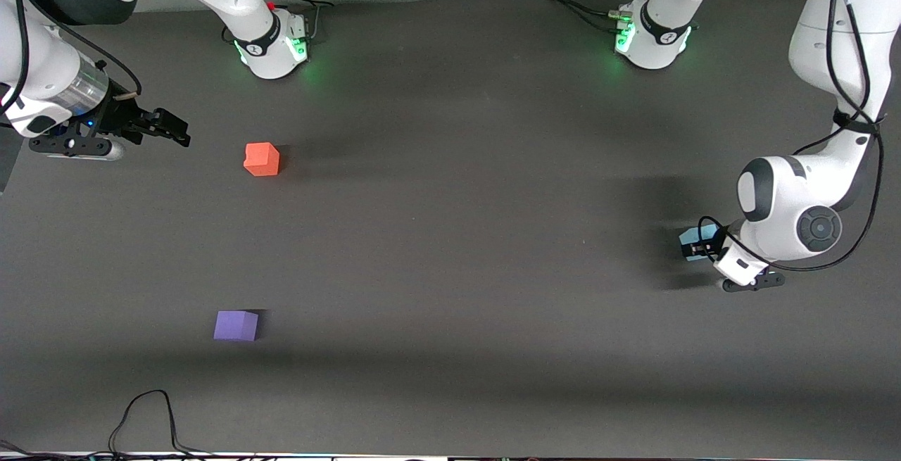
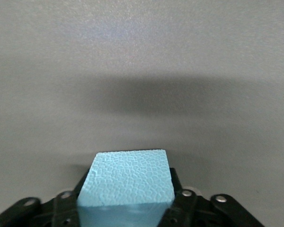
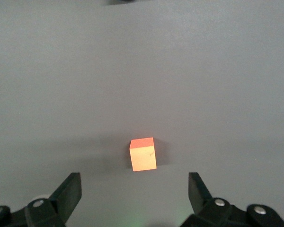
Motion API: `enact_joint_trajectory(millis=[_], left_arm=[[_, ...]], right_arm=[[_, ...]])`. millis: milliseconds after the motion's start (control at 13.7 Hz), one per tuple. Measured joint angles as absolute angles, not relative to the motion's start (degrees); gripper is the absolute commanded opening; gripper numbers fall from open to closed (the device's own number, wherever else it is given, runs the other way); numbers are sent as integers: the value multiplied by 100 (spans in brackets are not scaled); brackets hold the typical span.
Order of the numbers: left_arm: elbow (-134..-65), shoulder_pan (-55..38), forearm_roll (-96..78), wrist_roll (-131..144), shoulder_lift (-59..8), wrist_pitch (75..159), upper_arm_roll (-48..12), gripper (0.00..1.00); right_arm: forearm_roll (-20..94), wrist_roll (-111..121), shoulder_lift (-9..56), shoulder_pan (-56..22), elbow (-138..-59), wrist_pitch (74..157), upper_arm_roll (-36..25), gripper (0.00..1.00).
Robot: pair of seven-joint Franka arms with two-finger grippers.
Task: Place blue block between orange and purple blocks
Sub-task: 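Lower the left gripper around the blue cube and close it, then lift the blue cube with the left gripper and carry it toward table middle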
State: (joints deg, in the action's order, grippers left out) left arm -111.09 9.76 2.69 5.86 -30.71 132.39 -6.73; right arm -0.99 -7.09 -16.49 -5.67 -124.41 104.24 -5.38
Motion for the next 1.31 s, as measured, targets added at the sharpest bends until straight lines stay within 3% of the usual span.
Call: enact_joint_trajectory(millis=[292, 803, 1022, 1315], left_arm=[[-10780, 976, 264, 586, -2412, 12154, -702, 13], [-8664, 965, 104, 581, -1890, 9524, -736, 14], [-8145, 887, 55, 766, -1891, 9222, -1000, 15], [-7943, 220, 11, 2701, -2045, 9263, -1738, 15]], right_arm=[[-99, -709, -1653, -567, -12450, 10460, -538, 100], [-99, -709, -1658, -747, -12453, 10546, -512, 100], [-99, -709, -1658, -746, -12454, 10576, -515, 100], [-99, -709, -1658, -746, -12456, 10579, -518, 100]])
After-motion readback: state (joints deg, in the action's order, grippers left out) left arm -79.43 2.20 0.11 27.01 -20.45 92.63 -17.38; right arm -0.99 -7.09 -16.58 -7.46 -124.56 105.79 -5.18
